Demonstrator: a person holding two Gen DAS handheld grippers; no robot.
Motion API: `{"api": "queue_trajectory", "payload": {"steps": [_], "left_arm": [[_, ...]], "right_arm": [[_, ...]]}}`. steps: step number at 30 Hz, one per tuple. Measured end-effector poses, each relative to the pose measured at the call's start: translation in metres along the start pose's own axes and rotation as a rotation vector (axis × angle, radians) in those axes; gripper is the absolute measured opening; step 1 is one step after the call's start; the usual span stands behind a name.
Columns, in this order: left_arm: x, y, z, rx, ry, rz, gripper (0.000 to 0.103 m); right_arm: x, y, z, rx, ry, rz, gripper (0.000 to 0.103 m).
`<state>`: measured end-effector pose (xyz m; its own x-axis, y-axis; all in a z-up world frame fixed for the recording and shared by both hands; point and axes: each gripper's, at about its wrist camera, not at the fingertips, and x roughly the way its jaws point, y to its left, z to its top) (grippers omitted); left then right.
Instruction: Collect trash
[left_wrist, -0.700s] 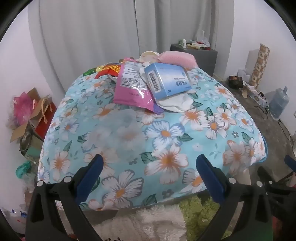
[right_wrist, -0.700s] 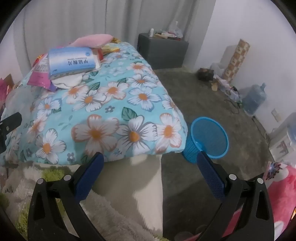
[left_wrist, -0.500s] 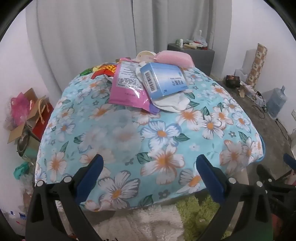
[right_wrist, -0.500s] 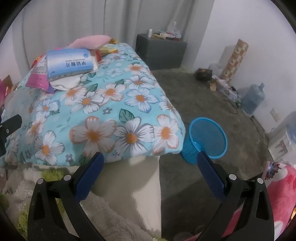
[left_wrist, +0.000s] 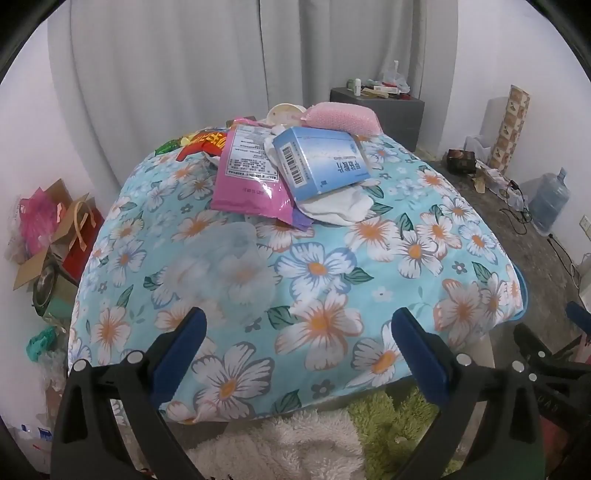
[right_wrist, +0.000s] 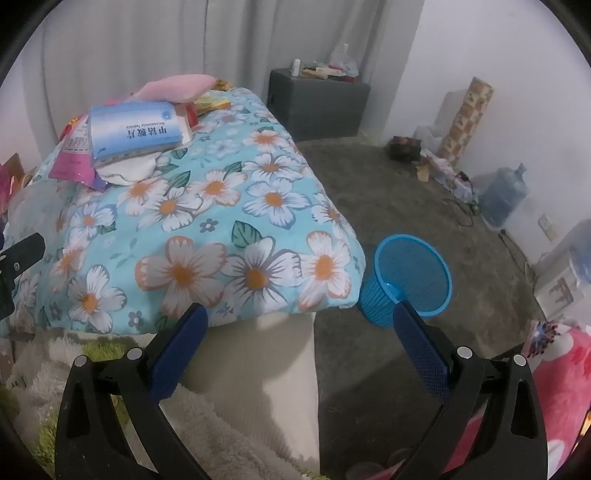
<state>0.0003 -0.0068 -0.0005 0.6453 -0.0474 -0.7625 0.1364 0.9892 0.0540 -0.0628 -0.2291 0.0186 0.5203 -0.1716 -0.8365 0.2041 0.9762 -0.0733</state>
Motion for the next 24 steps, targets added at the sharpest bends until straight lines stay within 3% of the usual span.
{"api": "queue_trajectory", "payload": {"steps": [24], "left_arm": [[0.0002, 0.0002, 0.0007, 0.002, 0.002, 0.000, 0.099]], "right_arm": [[-0.0012, -0.0005, 0.0055, 0.013, -0.006, -0.006, 0.096]]}}
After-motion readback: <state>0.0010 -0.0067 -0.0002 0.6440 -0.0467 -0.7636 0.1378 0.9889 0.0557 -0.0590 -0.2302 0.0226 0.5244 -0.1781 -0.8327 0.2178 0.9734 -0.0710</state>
